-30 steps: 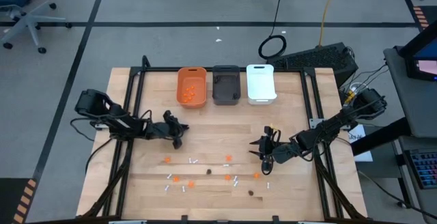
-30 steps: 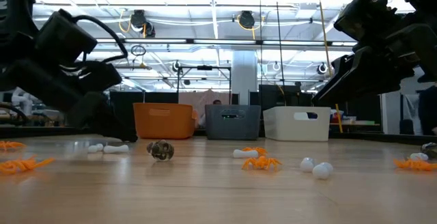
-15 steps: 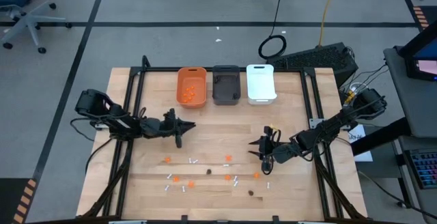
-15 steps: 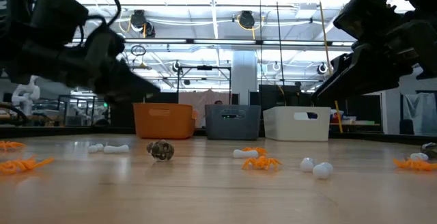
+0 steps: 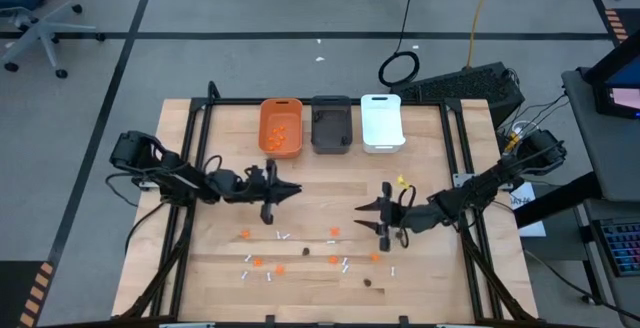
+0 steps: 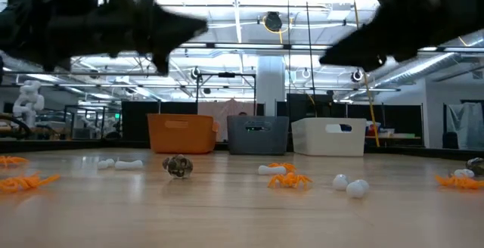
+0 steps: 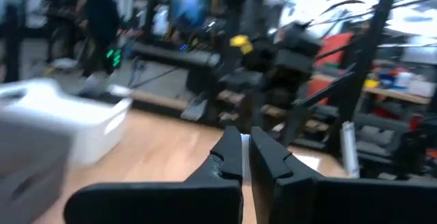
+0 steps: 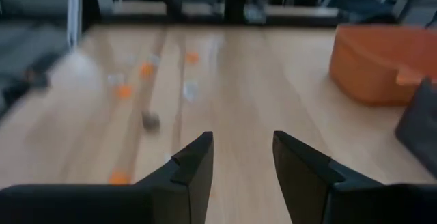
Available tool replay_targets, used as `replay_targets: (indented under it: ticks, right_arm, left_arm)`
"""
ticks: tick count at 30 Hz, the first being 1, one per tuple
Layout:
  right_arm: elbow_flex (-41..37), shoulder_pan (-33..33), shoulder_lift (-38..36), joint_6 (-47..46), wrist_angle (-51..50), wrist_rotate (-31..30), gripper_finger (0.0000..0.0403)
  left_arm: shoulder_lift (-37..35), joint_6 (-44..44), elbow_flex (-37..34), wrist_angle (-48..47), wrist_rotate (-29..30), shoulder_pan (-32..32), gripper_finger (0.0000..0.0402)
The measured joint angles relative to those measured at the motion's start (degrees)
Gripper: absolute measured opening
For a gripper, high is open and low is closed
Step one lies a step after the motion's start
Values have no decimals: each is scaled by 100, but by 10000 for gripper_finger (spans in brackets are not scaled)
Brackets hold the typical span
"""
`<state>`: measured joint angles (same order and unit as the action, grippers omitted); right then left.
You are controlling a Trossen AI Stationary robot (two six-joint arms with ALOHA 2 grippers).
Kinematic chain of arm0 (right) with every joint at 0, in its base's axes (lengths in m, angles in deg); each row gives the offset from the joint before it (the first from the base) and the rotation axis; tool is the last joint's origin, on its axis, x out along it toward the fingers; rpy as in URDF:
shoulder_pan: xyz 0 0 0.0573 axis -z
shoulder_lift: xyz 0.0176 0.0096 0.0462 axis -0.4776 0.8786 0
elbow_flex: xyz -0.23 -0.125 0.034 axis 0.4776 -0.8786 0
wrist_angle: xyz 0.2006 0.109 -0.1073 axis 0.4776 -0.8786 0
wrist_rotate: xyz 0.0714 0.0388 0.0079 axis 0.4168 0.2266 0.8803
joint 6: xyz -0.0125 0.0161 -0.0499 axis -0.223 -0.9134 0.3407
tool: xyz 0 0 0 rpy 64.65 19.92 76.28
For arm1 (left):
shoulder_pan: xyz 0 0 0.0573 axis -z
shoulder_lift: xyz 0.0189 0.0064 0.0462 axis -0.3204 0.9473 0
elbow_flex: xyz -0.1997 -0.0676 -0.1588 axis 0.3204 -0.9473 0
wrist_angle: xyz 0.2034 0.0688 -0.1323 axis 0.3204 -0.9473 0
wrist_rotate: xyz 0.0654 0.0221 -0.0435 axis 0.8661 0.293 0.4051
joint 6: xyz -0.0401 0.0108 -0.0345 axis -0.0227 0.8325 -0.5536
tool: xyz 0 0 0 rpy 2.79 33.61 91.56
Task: Sort Halloween decoration
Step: Put the white bone toy into the white bin
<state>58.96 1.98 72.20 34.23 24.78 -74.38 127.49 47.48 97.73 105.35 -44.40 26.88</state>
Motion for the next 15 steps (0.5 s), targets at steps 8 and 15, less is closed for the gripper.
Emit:
replay_targets:
  ticks: [8, 15]
  right_arm:
    - [0, 316, 0, 376, 1253, 17, 137]
    - [0, 438, 0, 767, 1044, 28, 137]
  left_arm:
    - [-4, 680, 1115, -612, -318, 248, 0]
    - [-4, 1065, 1977, -1606, -270, 283, 0]
